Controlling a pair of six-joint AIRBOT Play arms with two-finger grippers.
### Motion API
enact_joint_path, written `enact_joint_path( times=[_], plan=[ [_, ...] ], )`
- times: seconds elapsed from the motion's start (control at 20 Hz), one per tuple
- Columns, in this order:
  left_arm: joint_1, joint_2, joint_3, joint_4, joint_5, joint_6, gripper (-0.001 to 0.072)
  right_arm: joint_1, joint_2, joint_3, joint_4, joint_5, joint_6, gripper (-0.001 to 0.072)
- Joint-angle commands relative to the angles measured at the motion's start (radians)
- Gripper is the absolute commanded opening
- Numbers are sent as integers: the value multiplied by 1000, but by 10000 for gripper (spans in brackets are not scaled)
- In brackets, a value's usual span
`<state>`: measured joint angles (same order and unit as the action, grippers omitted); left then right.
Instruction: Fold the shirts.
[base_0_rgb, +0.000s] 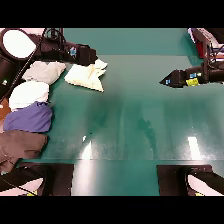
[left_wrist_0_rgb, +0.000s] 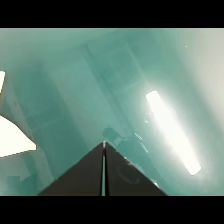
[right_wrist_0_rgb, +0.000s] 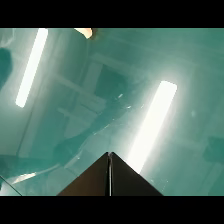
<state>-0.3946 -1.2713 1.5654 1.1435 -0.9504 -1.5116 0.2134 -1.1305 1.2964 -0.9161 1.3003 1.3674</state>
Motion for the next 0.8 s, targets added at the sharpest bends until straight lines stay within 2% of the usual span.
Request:
enact_joint_path(
  times=[0.0,0.3,0.35,0.4,0.45,0.5,0.6,0.75],
  plan=[
    [0,0,1,0,1,0,29,1,0,0,0,1,0,16],
    [0,-3,0,27,39,2,31,1,0,0,2,0,1,16],
    [3,-5,0,69,54,2,196,1,0,0,1,0,1,16],
    [3,-11,0,136,74,0,521,1,0,0,1,1,1,16],
    [3,-19,0,217,91,-23,574,1,0,0,2,2,1,16],
    [3,-34,0,307,97,-61,543,1,0,0,2,7,1,16],
    [11,-89,0,454,97,-135,544,1,0,0,1,10,1,16],
    [90,-224,1,462,110,-208,545,2,0,0,2,13,1,16]
  ],
)
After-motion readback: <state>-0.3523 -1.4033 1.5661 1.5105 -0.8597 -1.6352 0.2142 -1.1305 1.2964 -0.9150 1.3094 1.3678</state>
